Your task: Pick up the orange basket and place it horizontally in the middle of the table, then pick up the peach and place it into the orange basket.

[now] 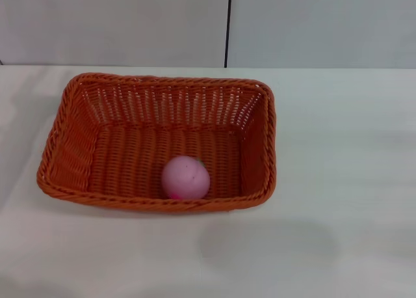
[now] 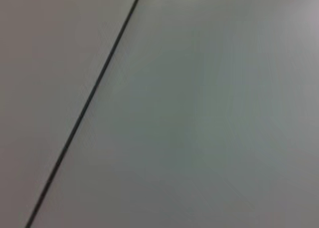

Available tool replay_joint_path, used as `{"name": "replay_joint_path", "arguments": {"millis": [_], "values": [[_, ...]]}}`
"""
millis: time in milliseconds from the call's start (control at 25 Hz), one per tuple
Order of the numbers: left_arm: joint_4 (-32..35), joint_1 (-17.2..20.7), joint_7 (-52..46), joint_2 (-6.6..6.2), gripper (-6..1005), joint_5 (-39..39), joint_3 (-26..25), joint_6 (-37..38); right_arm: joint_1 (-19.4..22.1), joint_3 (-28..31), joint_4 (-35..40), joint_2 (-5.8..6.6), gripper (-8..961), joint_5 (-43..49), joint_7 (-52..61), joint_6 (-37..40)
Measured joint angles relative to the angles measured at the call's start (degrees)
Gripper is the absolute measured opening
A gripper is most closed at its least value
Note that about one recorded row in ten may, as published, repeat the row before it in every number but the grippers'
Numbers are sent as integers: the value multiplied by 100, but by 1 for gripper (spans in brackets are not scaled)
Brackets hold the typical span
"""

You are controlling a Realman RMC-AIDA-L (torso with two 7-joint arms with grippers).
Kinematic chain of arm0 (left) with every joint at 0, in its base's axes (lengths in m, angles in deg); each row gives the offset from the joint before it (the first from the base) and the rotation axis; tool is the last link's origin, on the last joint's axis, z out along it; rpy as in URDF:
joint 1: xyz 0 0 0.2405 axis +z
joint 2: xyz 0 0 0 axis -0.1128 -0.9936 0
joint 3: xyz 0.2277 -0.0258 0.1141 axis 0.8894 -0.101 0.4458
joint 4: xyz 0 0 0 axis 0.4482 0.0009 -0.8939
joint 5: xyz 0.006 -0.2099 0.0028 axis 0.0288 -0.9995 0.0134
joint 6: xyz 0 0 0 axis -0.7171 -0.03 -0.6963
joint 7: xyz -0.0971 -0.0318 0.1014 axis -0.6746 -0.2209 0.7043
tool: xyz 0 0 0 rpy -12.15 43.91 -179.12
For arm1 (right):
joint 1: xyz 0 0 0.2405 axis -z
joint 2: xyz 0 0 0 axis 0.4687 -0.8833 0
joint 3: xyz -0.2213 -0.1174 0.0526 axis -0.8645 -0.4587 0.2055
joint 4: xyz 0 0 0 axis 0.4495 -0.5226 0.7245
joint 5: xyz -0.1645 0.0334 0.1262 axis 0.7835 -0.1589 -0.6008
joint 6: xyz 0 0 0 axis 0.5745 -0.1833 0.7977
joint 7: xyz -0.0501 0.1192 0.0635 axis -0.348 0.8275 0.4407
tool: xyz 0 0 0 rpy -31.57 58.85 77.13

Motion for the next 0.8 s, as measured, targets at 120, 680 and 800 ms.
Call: {"name": "replay_joint_path", "arguments": {"millis": [120,680,800], "values": [[0,29,0,1,496,-2,-39,10,-37,240,-158,0,423,-3,-286,77],[-153,21,-7,4,496,8,-32,132,-132,725,-448,2,422,-78,-524,132],[-153,0,-7,9,496,20,-22,133,-127,771,-451,2,422,-78,-526,134]]}}
